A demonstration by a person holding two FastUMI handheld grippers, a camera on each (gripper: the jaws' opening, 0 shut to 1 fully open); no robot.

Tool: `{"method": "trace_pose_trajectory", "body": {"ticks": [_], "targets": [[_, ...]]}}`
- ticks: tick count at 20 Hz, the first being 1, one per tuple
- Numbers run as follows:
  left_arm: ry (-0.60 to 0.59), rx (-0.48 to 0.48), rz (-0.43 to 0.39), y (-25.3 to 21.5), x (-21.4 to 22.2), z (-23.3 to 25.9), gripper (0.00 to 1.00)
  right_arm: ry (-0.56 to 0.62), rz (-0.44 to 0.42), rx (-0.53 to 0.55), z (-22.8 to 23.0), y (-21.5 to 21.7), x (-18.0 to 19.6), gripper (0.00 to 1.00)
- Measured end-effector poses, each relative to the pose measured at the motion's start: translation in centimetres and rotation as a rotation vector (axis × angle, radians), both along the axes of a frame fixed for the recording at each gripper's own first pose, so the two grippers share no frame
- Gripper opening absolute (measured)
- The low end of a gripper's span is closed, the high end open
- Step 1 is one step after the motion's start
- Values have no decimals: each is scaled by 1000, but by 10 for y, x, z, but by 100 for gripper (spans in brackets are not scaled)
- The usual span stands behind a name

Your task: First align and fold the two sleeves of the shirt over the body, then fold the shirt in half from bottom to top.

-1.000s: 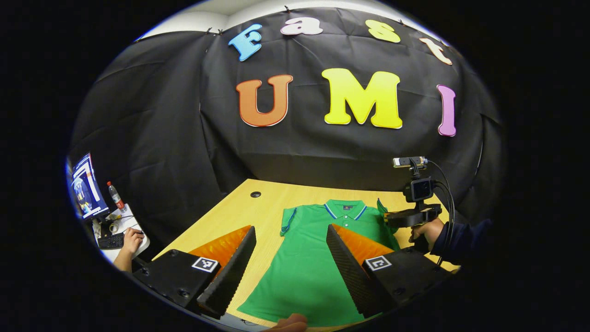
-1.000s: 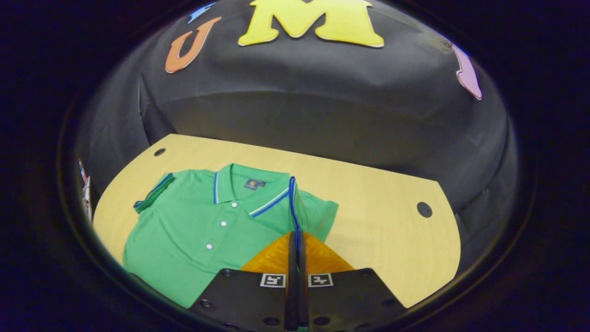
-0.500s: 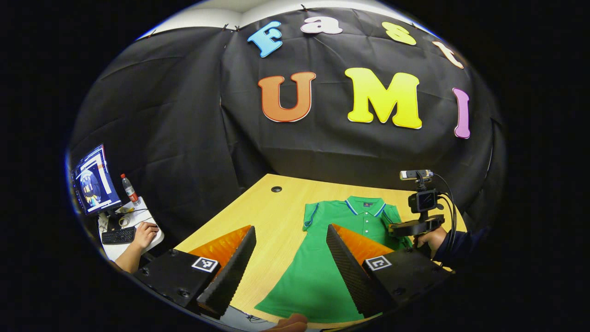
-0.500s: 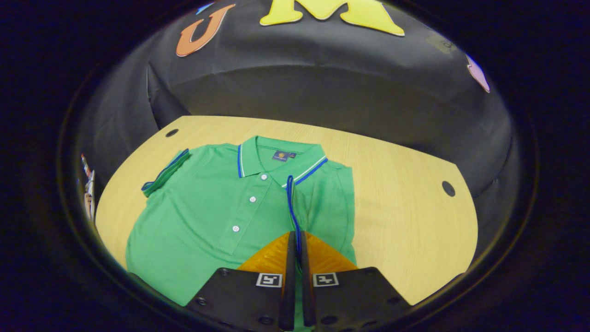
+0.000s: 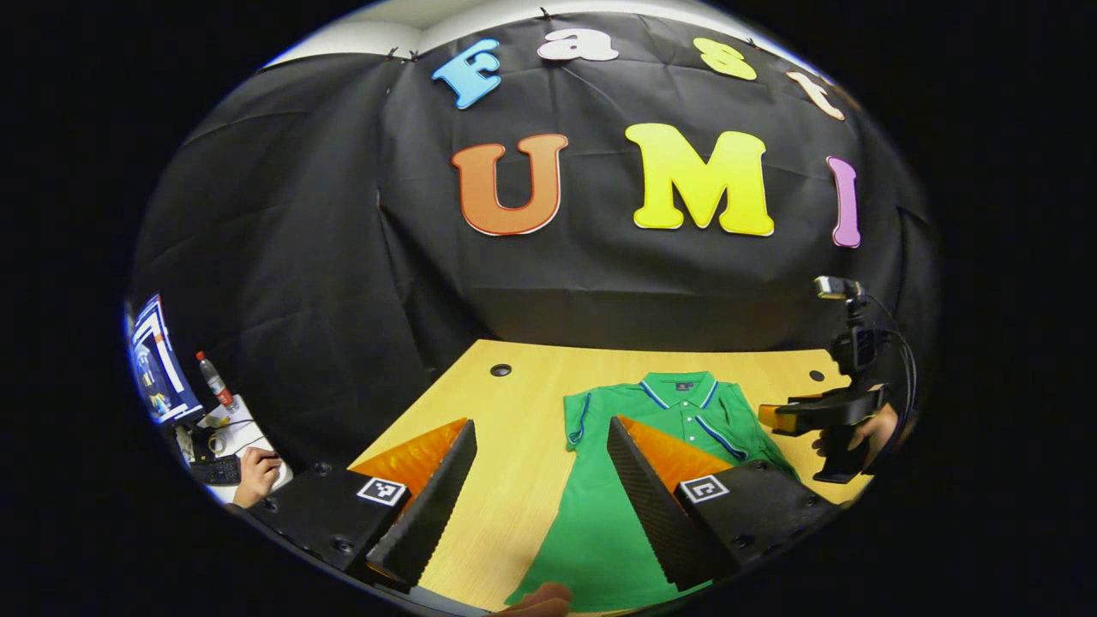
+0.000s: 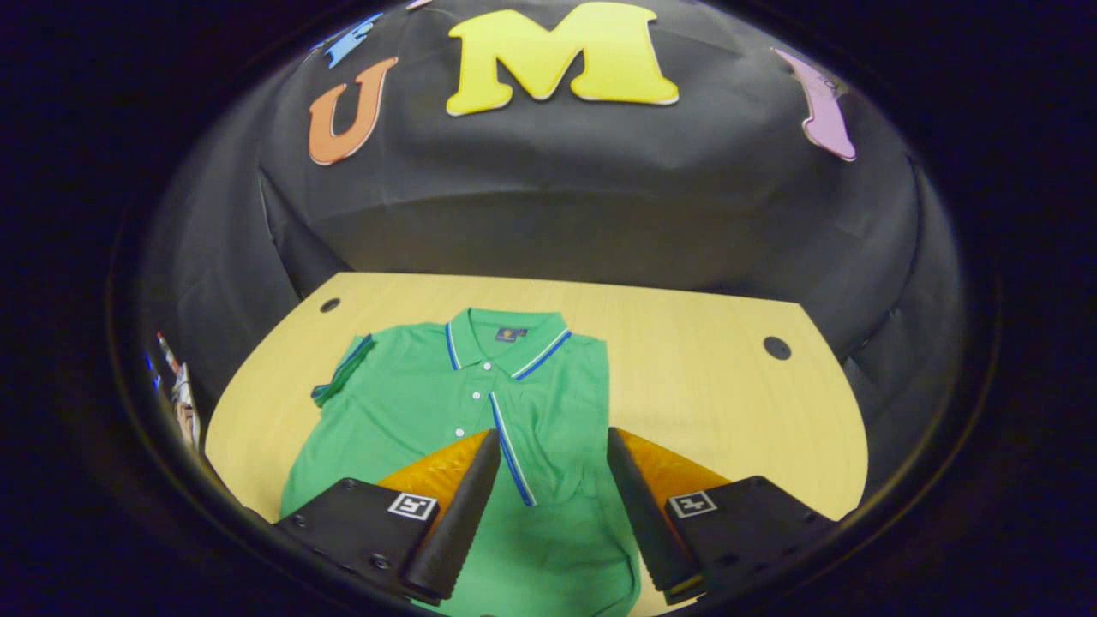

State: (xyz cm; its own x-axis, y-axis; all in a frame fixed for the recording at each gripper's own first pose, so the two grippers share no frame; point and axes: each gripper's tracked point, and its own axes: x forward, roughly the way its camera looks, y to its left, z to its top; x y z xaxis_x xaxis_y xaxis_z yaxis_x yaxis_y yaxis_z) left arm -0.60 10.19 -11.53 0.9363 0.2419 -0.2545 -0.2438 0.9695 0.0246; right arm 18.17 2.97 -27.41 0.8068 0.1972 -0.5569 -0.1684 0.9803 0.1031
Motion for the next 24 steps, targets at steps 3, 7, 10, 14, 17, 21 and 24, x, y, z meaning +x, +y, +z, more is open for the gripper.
{"method": "trace_pose_trajectory", "body": {"ticks": [3,7,10,14,17,21,24], "targets": [[19,-18,-46,8,31,-10,100,-69,-45,7,44,-24,-26,86],[82,-50,-72,18,73,-36,99,-160,-103,13,101,-50,-65,92],[133,-66,-82,20,107,-61,100,-208,-148,7,136,-64,-98,94],[186,-63,-127,16,152,-91,100,-276,-170,-27,174,-69,-145,92],[246,-55,-151,11,178,-115,100,-280,-177,-31,190,-60,-178,95],[314,-82,-152,9,212,-144,100,-261,-200,-31,200,-47,-211,92],[386,-105,-157,8,236,-168,99,-274,-203,-66,205,-43,-219,95]]}}
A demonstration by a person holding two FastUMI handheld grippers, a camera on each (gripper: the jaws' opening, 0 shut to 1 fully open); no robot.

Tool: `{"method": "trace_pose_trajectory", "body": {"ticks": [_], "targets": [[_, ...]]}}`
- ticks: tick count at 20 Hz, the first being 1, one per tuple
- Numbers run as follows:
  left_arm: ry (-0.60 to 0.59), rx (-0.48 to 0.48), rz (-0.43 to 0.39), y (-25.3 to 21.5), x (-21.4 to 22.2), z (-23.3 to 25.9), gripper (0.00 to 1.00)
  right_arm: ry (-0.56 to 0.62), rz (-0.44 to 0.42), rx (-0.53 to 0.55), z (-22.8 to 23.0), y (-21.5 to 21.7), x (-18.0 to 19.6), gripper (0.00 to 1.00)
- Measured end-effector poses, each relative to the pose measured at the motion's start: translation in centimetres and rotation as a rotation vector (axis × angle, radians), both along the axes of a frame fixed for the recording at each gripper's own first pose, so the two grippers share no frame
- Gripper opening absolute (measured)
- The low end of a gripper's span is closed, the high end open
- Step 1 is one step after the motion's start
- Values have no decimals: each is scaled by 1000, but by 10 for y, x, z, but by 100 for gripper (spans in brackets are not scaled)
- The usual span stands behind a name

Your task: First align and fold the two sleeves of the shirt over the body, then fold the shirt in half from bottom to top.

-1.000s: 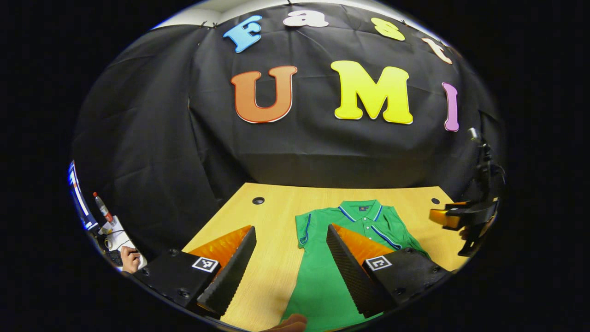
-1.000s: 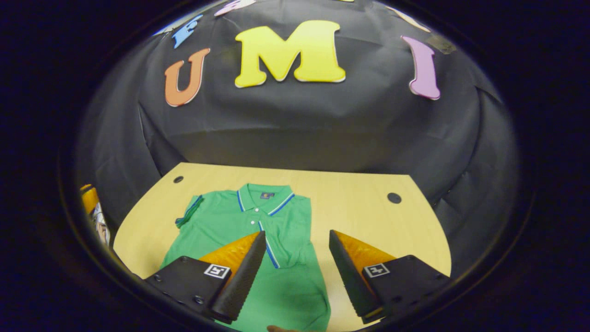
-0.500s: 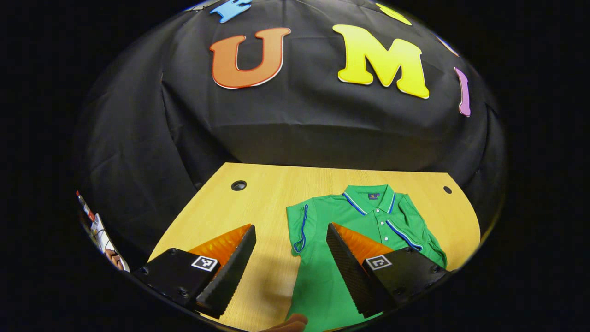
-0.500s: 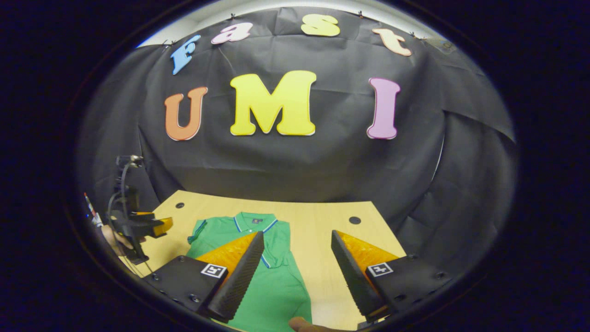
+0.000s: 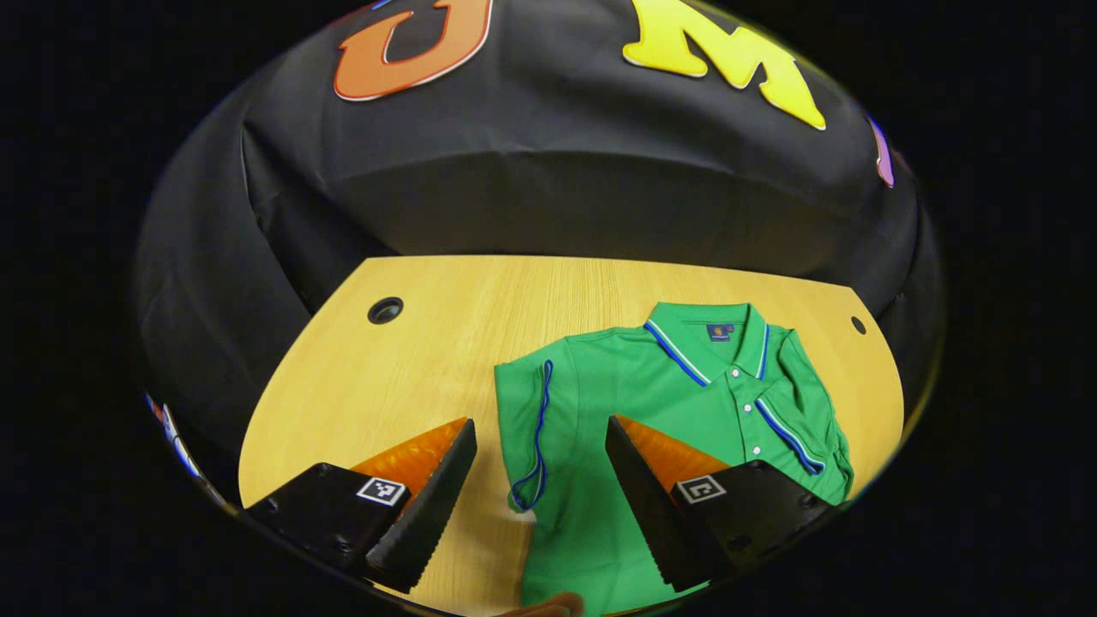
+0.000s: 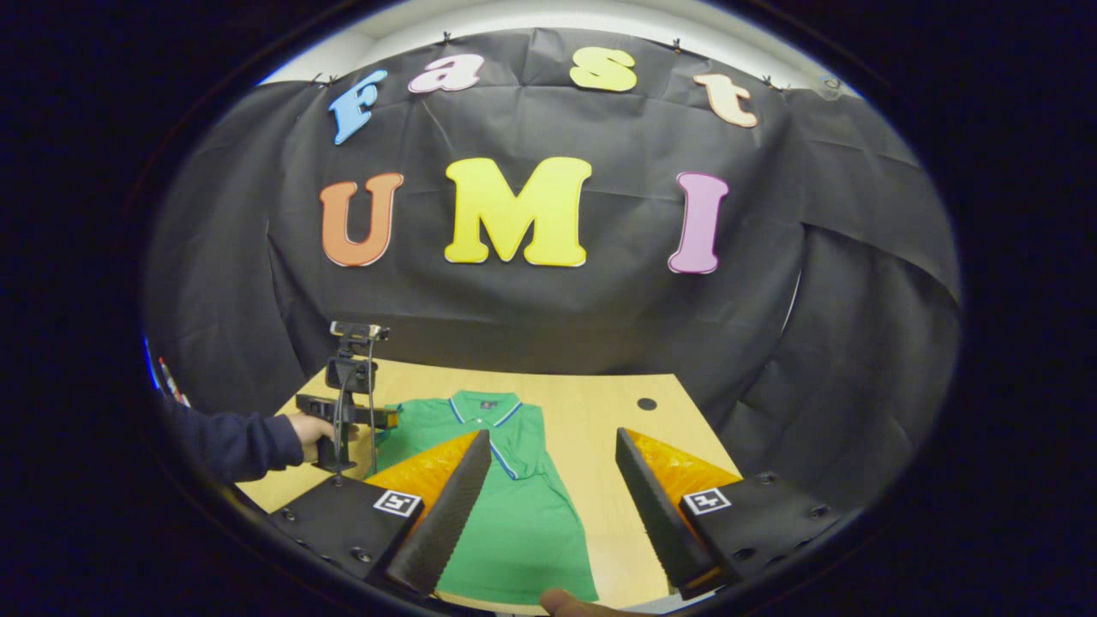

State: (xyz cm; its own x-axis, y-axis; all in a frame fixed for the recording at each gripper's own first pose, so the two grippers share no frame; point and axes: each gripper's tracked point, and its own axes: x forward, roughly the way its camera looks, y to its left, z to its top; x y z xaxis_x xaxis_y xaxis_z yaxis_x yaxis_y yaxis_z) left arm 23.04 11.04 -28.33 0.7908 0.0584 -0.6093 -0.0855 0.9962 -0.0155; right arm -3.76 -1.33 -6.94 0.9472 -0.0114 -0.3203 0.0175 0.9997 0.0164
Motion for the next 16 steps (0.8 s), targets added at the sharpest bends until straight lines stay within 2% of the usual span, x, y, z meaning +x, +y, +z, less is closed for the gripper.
{"method": "trace_pose_trajectory", "body": {"ticks": [1,2,4,6,7,8,9,10,11,16], "targets": [[20,-4,1,2,6,-6,97,-3,-8,-11,1,0,1,92],[32,-9,4,2,13,-12,92,1,-20,-14,0,-1,2,92],[64,2,13,8,21,-20,88,25,-39,-3,-7,-1,1,95],[97,3,14,8,27,-31,91,44,-57,1,-13,-3,2,95],[110,-6,7,5,28,-34,82,48,-66,3,-15,-5,2,92],[119,-13,0,2,29,-38,81,54,-73,10,-17,-6,3,95],[132,-10,-1,3,30,-43,77,62,-84,16,-21,-8,5,92],[144,-7,-2,3,31,-48,70,71,-92,21,-25,-9,6,95],[158,-4,0,5,30,-51,61,79,-99,25,-28,-9,8,92],[199,-2,-6,7,28,-53,44,100,-99,33,-36,-7,12,95]]}}
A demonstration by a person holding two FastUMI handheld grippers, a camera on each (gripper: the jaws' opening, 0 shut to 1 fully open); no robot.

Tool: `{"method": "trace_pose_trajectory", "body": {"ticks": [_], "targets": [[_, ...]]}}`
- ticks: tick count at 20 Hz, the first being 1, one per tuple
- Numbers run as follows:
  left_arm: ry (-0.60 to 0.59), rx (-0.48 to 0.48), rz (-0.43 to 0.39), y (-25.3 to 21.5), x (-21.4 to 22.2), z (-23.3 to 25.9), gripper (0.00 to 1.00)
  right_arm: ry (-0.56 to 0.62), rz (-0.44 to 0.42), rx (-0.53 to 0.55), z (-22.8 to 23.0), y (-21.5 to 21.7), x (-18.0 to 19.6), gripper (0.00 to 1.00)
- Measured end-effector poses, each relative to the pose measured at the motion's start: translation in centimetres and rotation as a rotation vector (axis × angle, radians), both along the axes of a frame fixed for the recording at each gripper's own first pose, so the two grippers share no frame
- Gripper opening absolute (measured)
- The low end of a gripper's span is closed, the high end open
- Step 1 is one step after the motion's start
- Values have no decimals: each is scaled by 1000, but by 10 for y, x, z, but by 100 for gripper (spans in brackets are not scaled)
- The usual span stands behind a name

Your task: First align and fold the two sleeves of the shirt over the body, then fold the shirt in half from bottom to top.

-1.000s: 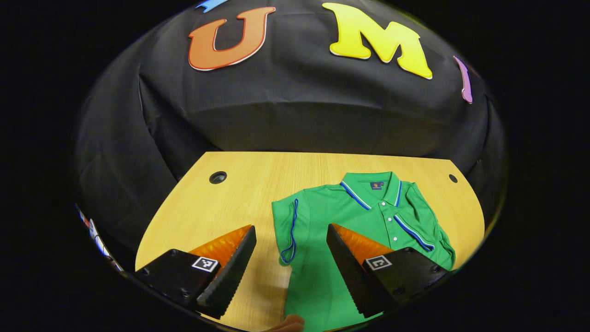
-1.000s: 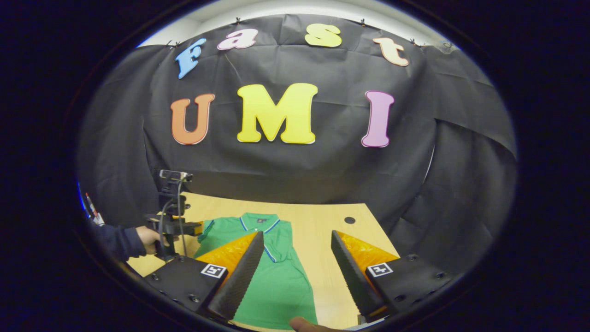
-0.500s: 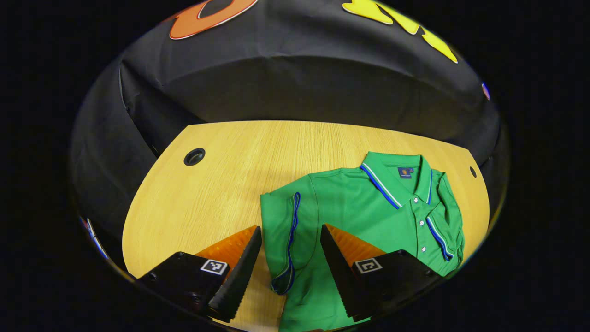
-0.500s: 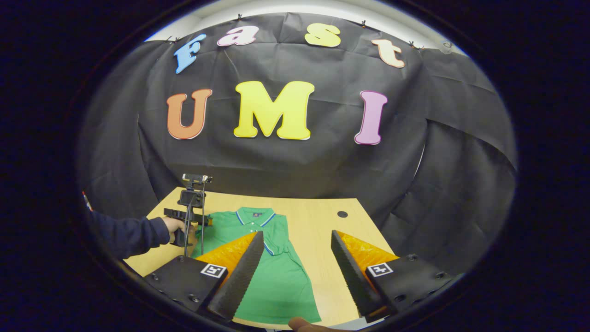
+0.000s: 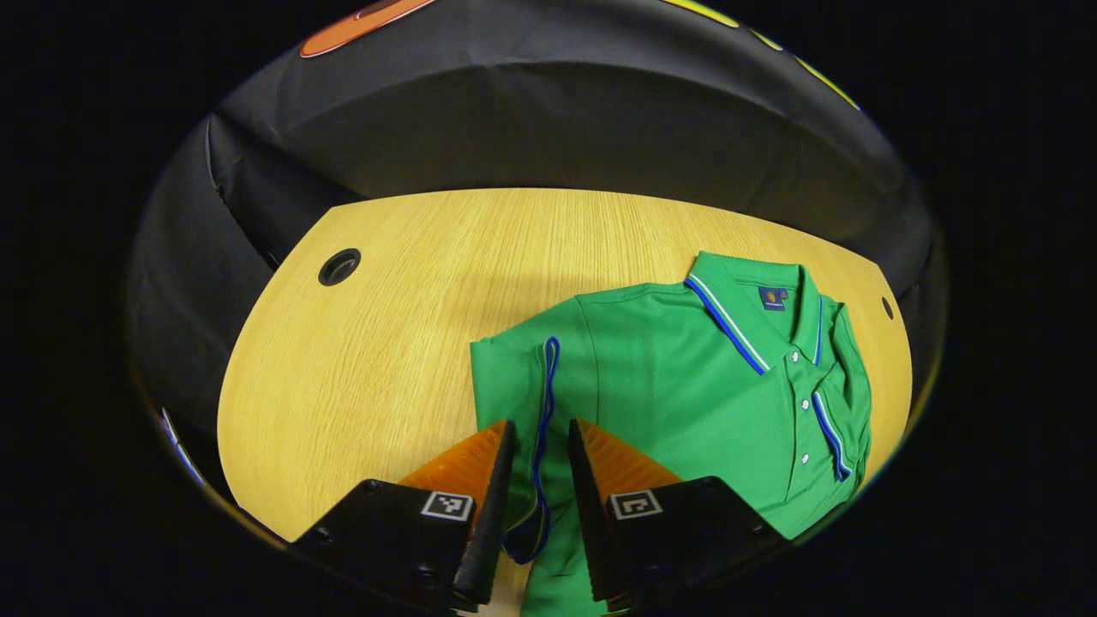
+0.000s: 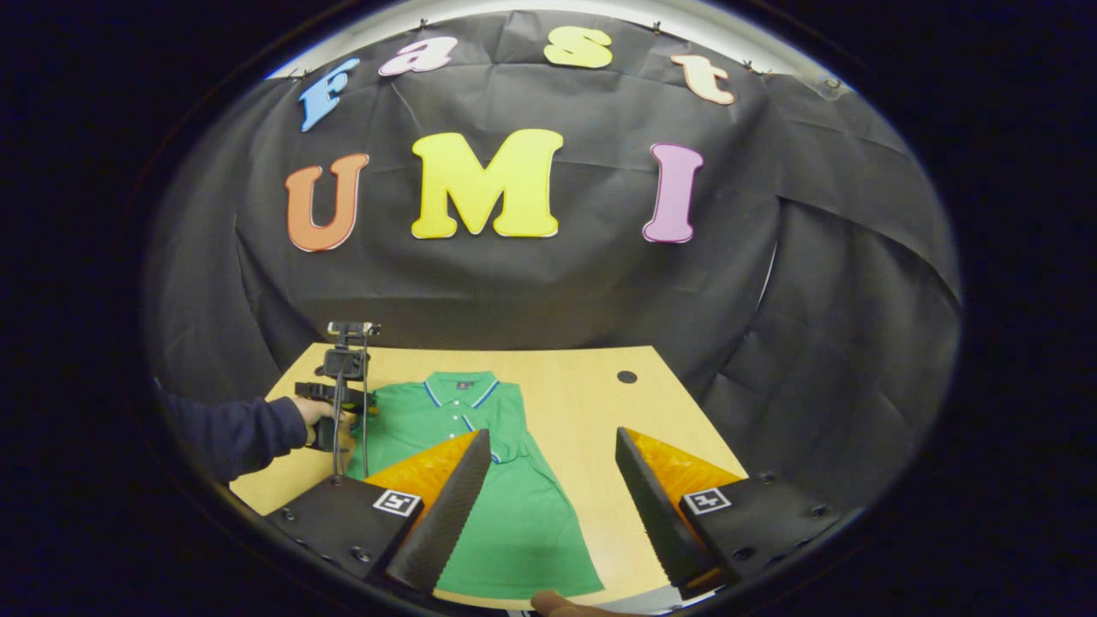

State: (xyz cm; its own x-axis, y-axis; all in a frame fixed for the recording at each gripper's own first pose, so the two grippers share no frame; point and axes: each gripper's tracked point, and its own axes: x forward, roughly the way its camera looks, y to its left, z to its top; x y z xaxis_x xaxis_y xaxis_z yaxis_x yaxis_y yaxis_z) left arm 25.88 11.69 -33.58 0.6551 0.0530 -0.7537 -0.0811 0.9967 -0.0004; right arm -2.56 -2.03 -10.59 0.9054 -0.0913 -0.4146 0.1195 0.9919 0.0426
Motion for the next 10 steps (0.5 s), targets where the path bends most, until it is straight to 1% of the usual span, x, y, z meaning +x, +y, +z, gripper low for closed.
{"method": "trace_pose_trajectory", "body": {"ticks": [1,2,3,4,5,6,7,8,9,10], "targets": [[4,6,-4,2,0,-1,43,2,4,-4,-1,1,1,95],[9,11,-10,1,0,-1,38,0,7,-9,0,1,1,95],[15,15,-20,2,0,0,36,-8,11,-13,3,1,1,92],[23,16,-27,2,-1,0,31,-20,17,-17,7,2,1,95],[34,18,-38,0,-2,-1,30,-32,21,-21,11,2,1,95],[39,18,-47,1,-2,-1,22,-42,25,-19,14,2,1,92],[45,23,-49,2,-2,-1,21,-50,32,-15,17,3,1,95],[49,25,-52,3,-1,-1,14,-57,36,-16,19,3,1,95],[55,26,-54,3,0,-1,12,-61,39,-12,20,3,1,92],[60,26,-57,3,0,-1,8,-64,42,-6,20,4,2,92]]}}
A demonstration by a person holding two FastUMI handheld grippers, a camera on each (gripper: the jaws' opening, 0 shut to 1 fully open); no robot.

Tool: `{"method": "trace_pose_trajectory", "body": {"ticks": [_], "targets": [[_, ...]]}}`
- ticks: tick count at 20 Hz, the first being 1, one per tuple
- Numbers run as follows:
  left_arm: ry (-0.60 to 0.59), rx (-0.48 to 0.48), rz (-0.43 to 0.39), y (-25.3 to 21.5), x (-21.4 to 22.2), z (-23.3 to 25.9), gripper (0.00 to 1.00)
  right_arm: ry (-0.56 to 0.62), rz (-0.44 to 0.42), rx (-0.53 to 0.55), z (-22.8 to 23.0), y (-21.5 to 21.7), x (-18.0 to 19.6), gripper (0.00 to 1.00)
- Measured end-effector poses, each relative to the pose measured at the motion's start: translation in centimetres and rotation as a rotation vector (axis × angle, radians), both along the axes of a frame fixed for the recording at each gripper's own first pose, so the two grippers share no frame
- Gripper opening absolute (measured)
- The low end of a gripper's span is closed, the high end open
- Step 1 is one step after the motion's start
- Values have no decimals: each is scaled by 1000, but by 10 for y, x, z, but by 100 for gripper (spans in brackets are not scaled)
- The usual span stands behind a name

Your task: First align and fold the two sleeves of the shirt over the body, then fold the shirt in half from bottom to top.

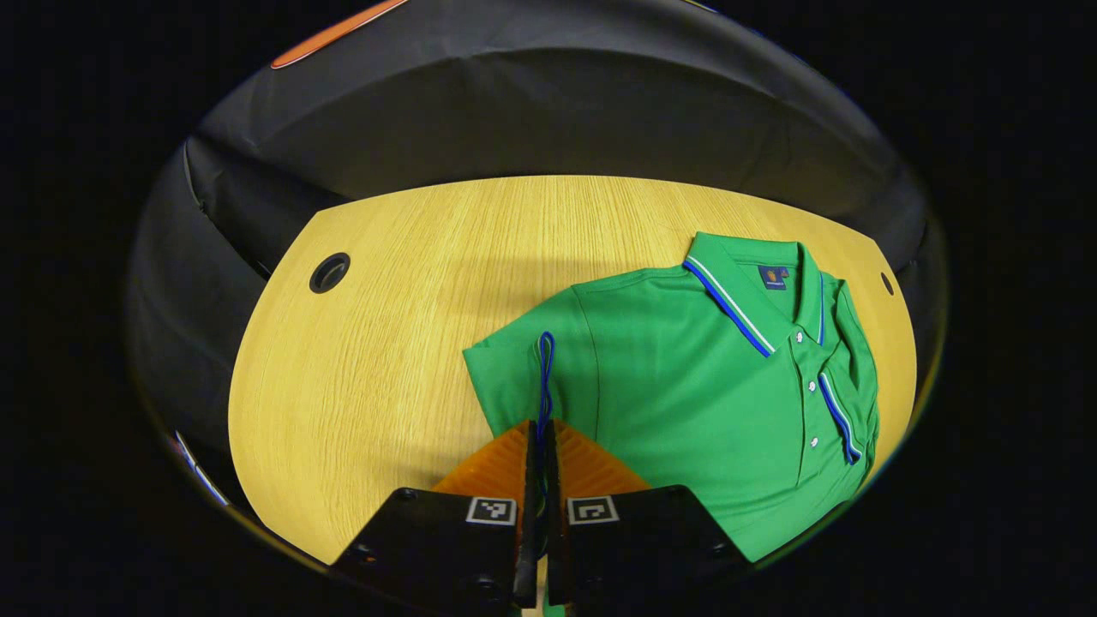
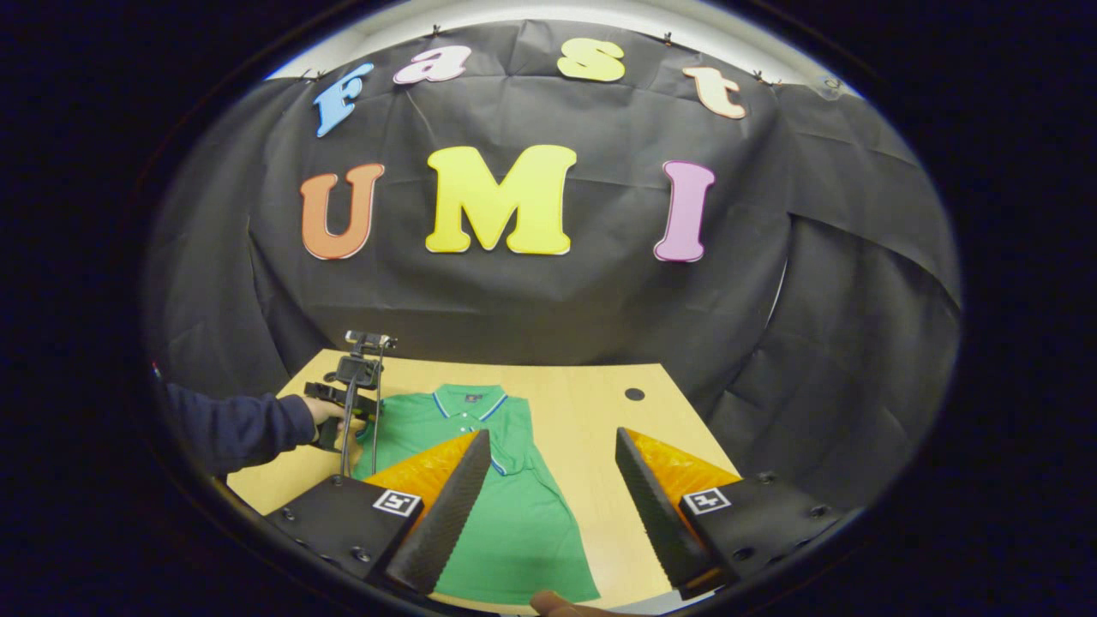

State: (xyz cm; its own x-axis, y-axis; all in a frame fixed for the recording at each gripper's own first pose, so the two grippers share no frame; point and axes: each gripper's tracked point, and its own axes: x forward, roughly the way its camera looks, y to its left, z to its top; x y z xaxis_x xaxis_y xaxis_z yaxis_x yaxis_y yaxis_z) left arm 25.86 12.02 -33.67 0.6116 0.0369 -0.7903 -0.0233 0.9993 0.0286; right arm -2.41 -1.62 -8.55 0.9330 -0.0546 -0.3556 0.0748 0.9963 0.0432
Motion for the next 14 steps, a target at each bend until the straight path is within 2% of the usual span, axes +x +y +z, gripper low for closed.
{"method": "trace_pose_trajectory", "body": {"ticks": [4,7,11,13,14], "targets": [[-28,12,-17,0,4,15,5,1,15,19,-3,6,2,92],[-76,25,-61,-9,7,39,5,6,28,18,-6,10,2,92],[-123,34,-118,-35,8,62,5,17,25,30,-11,12,3,95],[-135,31,-145,-51,8,68,5,22,20,32,-13,12,2,92],[-139,44,-159,-57,9,68,5,25,16,31,-14,11,1,95]]}}
